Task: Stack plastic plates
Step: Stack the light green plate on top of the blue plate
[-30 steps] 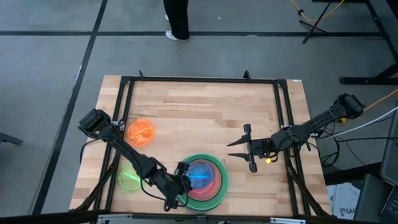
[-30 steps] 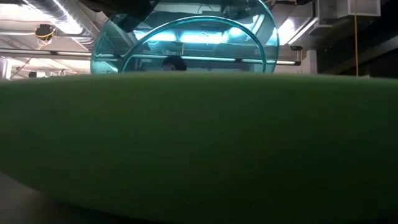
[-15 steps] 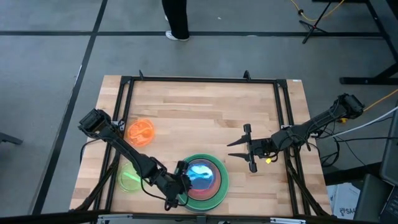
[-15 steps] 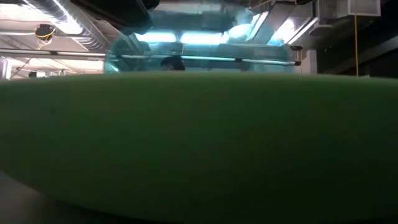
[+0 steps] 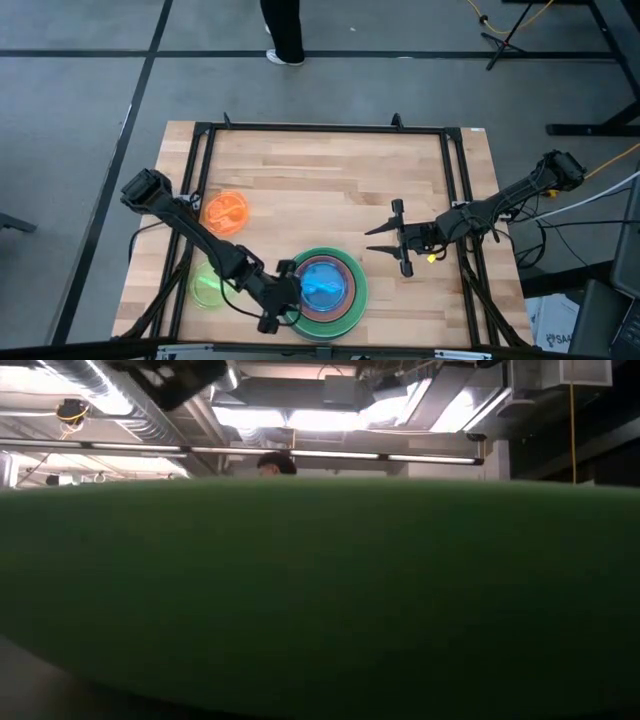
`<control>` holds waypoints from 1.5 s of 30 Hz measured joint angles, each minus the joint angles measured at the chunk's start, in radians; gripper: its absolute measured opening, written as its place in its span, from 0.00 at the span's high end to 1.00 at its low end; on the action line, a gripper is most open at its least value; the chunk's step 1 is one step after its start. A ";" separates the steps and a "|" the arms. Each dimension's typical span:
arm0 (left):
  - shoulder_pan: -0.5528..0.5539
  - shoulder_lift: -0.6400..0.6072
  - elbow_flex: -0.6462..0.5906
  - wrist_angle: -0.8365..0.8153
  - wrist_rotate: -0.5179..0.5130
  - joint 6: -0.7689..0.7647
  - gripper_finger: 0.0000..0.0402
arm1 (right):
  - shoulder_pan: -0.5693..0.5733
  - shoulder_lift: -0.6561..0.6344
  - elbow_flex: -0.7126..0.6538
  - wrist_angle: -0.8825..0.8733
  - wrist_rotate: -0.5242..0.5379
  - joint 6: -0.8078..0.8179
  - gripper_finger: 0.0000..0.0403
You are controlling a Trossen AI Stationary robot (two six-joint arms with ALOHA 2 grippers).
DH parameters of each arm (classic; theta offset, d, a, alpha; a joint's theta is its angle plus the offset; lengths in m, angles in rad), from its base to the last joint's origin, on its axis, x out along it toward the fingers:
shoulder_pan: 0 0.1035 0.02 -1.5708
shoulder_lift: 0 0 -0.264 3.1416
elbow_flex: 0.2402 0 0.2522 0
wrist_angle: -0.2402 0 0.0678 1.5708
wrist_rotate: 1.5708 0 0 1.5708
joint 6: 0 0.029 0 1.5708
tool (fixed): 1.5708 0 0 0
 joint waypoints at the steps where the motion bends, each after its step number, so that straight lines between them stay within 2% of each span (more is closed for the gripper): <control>1: -0.007 -0.009 0.000 -0.018 0.001 -0.023 0.76 | 0.000 0.000 0.000 0.000 0.000 0.000 0.63; 6: -0.055 -0.037 0.001 -0.130 0.003 -0.207 0.76 | 0.000 0.000 0.000 -0.001 0.000 0.004 0.63; 18: -0.211 -0.034 -0.002 -0.497 0.032 -0.795 0.76 | 0.000 0.000 0.000 0.001 -0.003 0.006 0.63; 27: -0.250 -0.033 -0.099 -0.513 0.131 -1.097 0.76 | 0.000 0.000 0.000 0.001 -0.011 0.008 0.63; 34: -0.245 -0.033 -0.168 -0.416 0.178 -1.152 0.76 | 0.000 0.000 0.000 0.002 -0.011 0.008 0.63; 45: -0.233 -0.033 -0.234 -0.412 0.171 -1.152 0.76 | 0.000 0.000 0.000 0.001 -0.030 0.008 0.63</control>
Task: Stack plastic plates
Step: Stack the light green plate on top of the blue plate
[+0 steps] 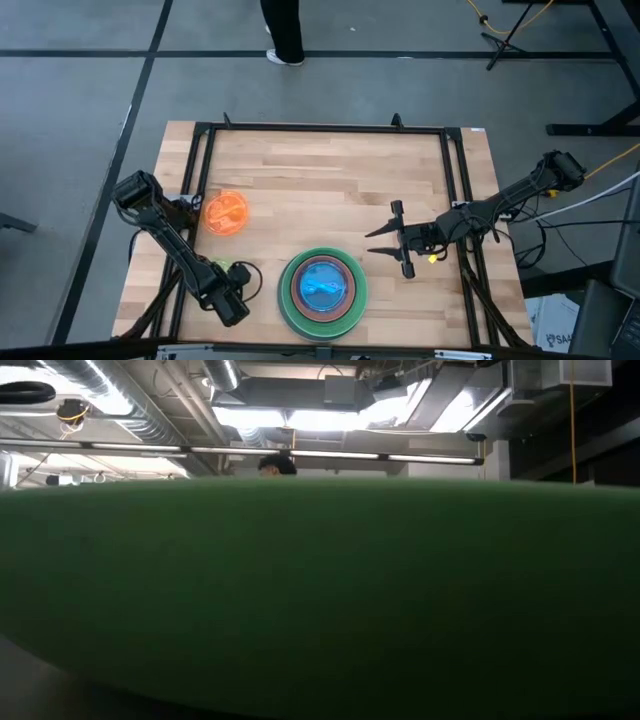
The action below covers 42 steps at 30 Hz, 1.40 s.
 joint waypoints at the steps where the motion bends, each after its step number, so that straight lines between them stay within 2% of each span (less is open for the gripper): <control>1: 0.000 0.000 -0.003 0.007 0.000 0.000 0.76 | 0.000 0.000 0.000 0.000 0.000 0.000 0.63; 10: 0.000 0.000 -0.007 0.022 -0.052 0.028 0.76 | 0.000 0.000 0.000 0.000 0.000 0.000 0.63; 21: 0.000 0.049 -0.004 0.012 -0.033 0.059 0.77 | 0.000 0.000 0.000 0.000 0.000 0.000 0.63; 35: 0.000 0.053 0.005 -0.009 -0.014 0.135 0.97 | 0.000 0.000 0.000 0.000 0.008 -0.001 0.63; 42: 0.000 0.056 0.087 -0.125 -0.054 0.239 1.00 | 0.000 0.000 0.000 0.000 0.008 -0.001 0.63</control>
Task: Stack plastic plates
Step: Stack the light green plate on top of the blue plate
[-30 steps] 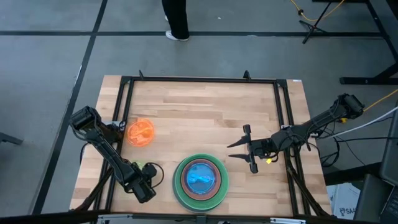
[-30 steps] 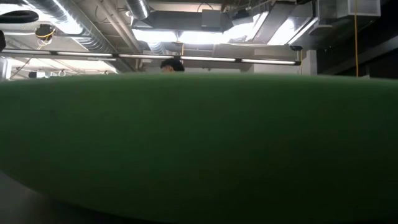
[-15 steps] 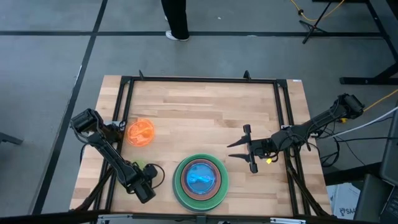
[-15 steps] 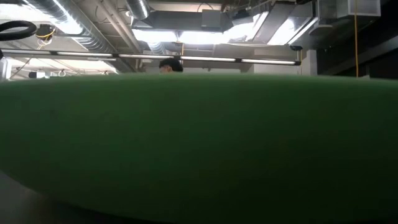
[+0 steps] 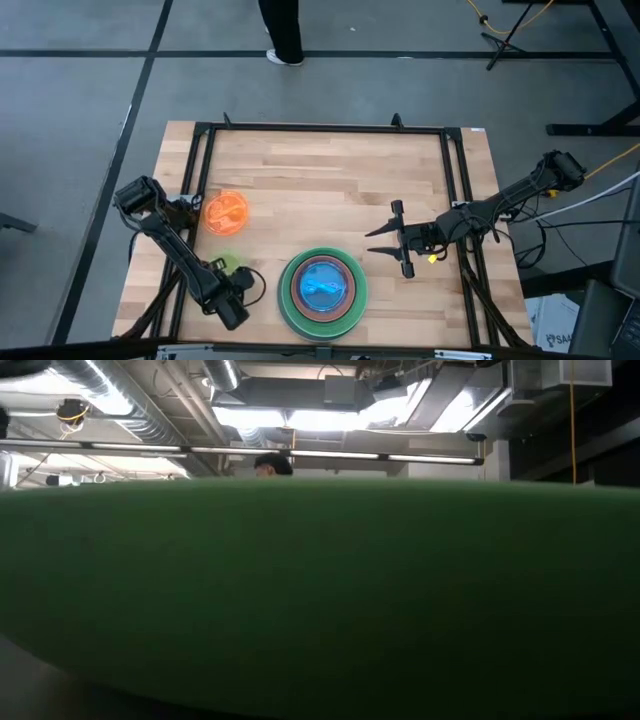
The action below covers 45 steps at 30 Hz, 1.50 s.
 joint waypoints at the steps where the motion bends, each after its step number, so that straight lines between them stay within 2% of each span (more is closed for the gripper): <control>1: 0.000 0.000 0.013 -0.021 -0.011 0.007 1.00 | 0.000 0.000 0.000 0.000 0.000 0.000 0.63; 14: 0.000 0.000 0.158 -0.107 -0.200 0.207 1.00 | 0.000 0.000 0.000 0.000 0.000 0.000 0.63; 26: 0.000 -0.002 0.354 -0.121 -0.497 0.489 1.00 | 0.000 0.000 0.000 0.000 0.000 0.000 0.63; 34: 0.009 -0.002 0.398 0.017 -0.590 0.679 1.00 | 0.000 0.000 0.000 0.000 0.000 0.000 0.63; 41: 0.050 0.028 0.398 0.228 -0.584 0.878 1.00 | 0.000 0.000 0.000 0.000 0.000 0.000 0.63; 45: 0.076 0.062 0.398 0.296 -0.567 0.937 1.00 | 0.000 0.000 0.000 0.000 0.000 0.000 0.63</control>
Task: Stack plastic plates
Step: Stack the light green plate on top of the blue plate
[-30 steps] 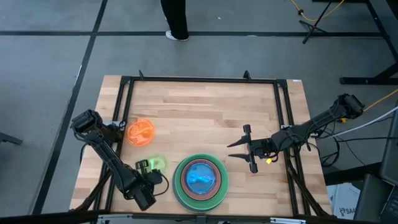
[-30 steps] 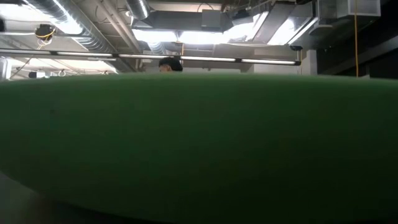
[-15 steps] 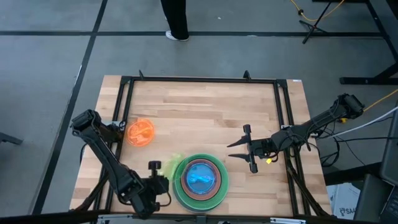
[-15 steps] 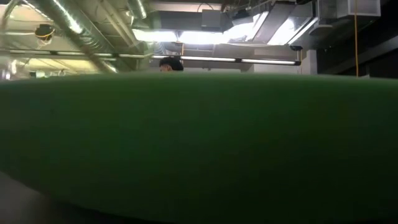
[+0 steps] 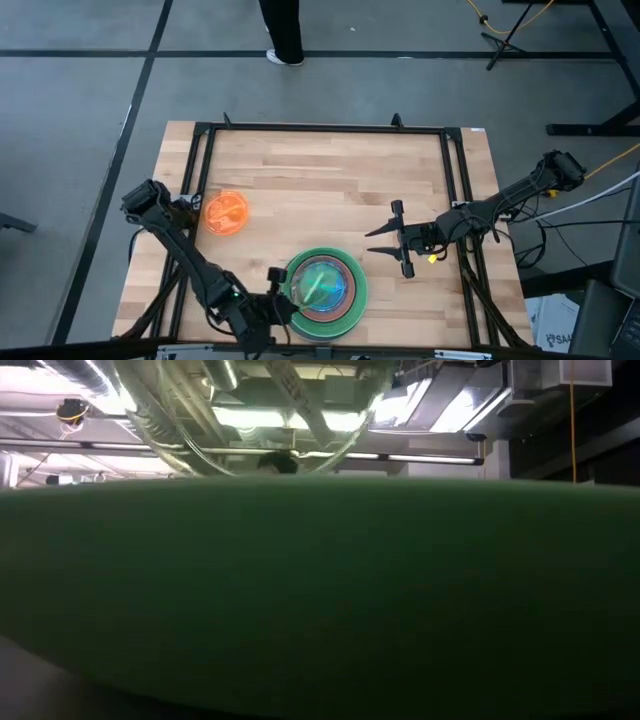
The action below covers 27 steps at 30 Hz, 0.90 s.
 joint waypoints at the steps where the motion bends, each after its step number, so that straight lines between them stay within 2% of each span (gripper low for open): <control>1: 0.007 0.010 0.000 0.011 0.000 0.011 1.00 | 0.000 0.000 0.000 0.000 0.000 0.000 0.63; 23: 0.046 0.158 0.000 0.015 0.002 0.032 1.00 | 0.000 0.000 0.000 -0.001 0.000 0.000 0.63; 27: 0.054 0.163 0.000 0.016 0.032 0.032 0.99 | 0.000 0.000 0.000 -0.002 0.000 0.000 0.63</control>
